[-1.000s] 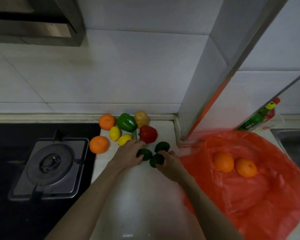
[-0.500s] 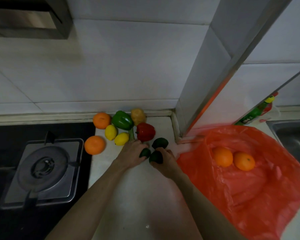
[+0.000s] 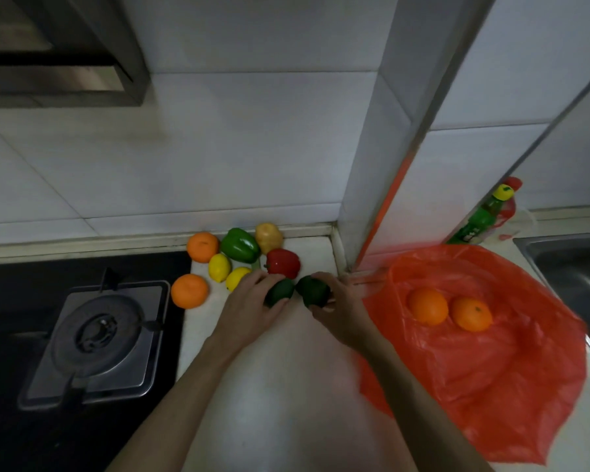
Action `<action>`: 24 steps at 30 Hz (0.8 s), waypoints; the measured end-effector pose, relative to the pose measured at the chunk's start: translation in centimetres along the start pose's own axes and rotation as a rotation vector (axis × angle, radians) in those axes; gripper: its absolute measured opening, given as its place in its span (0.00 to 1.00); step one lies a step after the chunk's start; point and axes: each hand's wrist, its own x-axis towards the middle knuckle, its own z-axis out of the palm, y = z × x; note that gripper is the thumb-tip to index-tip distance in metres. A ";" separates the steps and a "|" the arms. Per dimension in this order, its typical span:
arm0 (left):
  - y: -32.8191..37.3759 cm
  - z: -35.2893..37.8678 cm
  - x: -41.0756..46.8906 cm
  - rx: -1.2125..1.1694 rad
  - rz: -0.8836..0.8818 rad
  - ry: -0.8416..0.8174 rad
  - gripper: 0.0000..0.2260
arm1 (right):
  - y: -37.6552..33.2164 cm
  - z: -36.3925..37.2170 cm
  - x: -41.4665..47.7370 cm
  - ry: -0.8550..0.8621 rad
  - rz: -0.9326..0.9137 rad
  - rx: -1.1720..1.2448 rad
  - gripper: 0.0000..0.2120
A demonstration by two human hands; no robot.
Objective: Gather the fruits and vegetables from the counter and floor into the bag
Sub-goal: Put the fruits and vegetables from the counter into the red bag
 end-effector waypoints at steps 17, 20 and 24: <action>17.9 2.7 1.2 -0.110 0.208 0.098 0.18 | 5.0 -16.7 -12.1 0.294 0.072 0.000 0.26; 20.8 5.9 1.9 -0.139 0.246 0.022 0.19 | 8.2 -18.9 -14.3 0.309 0.167 -0.045 0.26; 23.4 10.7 2.8 -0.157 0.284 -0.077 0.18 | 12.1 -20.3 -16.1 0.304 0.267 -0.060 0.25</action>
